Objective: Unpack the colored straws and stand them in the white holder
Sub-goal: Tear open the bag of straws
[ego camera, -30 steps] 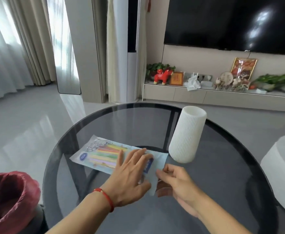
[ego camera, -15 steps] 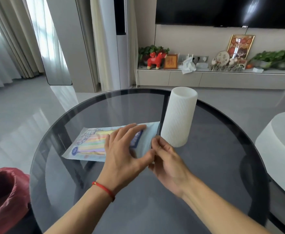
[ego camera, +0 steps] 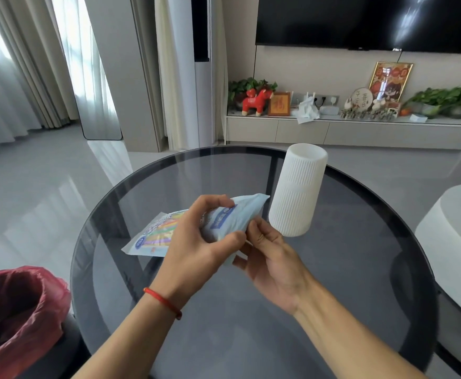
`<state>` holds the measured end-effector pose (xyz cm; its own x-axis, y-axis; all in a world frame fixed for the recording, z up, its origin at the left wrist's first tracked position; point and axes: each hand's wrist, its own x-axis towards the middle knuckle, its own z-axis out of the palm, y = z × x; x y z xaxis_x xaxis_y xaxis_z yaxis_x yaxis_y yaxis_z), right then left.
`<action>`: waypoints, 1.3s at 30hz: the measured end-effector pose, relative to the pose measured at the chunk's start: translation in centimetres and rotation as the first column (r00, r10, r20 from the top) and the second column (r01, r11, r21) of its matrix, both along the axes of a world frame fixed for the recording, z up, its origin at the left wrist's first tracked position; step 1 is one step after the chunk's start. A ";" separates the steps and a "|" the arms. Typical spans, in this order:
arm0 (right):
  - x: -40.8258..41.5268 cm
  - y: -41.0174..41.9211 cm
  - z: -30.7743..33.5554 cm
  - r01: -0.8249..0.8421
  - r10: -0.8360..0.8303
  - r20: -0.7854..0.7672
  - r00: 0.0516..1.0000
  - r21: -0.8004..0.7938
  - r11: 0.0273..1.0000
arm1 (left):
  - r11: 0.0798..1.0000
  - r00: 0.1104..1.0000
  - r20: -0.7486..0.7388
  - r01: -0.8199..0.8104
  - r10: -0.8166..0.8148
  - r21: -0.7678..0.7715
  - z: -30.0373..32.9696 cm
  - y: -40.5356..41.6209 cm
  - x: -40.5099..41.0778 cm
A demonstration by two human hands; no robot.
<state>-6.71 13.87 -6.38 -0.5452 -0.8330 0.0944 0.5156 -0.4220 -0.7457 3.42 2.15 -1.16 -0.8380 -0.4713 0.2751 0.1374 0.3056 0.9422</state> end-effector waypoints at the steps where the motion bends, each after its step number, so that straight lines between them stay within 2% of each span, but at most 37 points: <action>1: 0.0 0.0 -0.1 -0.011 0.011 0.007 1.000 -0.001 1.000 | 1.000 1.000 -0.001 0.006 -0.006 0.022 0.0 0.0 0.0; 5: 0.4 0.1 -0.3 -0.042 0.043 0.053 0.998 -0.021 0.999 | 1.000 1.000 0.002 0.015 -0.016 0.015 -0.1 0.3 -0.2; 11: -0.1 1.3 0.8 0.044 -0.040 -0.035 0.999 0.093 0.995 | 1.000 1.000 -0.006 -0.009 0.009 -0.019 -0.4 0.6 -0.6; 19: 0.1 1.1 1.2 0.166 -0.155 -0.084 0.984 0.138 0.977 | 0.993 0.995 0.033 -0.090 0.093 -0.080 -1.0 0.6 -0.9; 27: 0.2 1.1 1.0 0.139 -0.135 -0.049 0.990 0.099 0.985 | 0.987 0.991 0.046 -0.121 0.127 -0.108 -1.2 0.5 -0.8; 31: 0.2 0.9 0.5 0.098 -0.100 0.030 0.995 0.056 0.994 | 0.985 0.992 0.030 -0.121 0.126 -0.126 -1.1 0.6 -0.7; 36: 0.7 0.5 -0.3 0.044 -0.045 0.155 0.987 0.010 0.999 | 0.958 0.988 0.015 -0.148 0.156 -0.245 -1.0 0.9 -0.7; 39: 0.4 0.5 -0.1 0.074 -0.078 0.050 0.996 0.071 0.995 | 0.893 0.983 0.014 -0.158 0.181 -0.421 -1.2 0.7 -0.6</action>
<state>-6.28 14.40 -6.49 -0.6098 -0.7925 0.0072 0.5234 -0.4095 -0.7472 2.78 2.83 -2.36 -0.7738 -0.4593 0.4362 0.0034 0.6856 0.7280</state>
